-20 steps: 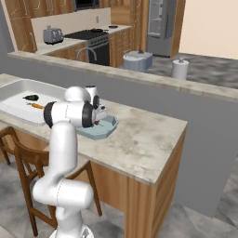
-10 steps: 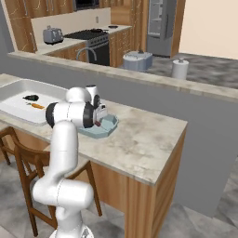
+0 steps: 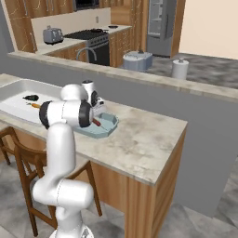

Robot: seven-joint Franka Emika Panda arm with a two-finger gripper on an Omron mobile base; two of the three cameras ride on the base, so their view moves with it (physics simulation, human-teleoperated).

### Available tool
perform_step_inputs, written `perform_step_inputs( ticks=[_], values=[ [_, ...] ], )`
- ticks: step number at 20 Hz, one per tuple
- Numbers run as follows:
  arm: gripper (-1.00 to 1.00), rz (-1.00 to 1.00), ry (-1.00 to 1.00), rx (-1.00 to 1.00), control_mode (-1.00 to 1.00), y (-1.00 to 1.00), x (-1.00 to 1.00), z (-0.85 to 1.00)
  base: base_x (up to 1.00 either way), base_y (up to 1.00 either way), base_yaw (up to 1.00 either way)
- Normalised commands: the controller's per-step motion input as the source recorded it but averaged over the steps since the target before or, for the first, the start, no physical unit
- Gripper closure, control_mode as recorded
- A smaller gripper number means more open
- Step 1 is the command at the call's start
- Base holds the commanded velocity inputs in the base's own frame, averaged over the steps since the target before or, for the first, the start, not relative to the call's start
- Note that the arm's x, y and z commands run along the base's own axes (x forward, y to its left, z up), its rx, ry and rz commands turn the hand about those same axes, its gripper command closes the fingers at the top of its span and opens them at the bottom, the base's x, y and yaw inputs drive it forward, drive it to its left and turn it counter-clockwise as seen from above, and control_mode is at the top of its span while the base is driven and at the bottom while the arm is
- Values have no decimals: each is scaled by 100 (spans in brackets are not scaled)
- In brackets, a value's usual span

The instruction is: Place the cold items (carrot and eggplant) from the fridge in one tupperware on the dining counter. Place the warm items (kebab skewer and hot dog) in the stove area in another tupperware.

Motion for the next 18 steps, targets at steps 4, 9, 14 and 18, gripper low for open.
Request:
perform_step_inputs(
  ticks=[4, 9, 14, 18],
  values=[
    [-100, -22, -22, 1, -100, 0, -78, 43, 0, 0, 0],
    [-100, -30, -14, 13, -100, 0, -96, 43, 0, 0, 0],
    [-100, -30, -16, 16, -100, -1, -100, 53, 0, 0, 0],
    [-100, -28, -26, 1, -100, -12, -90, 73, 0, 0, 0]
  ],
)
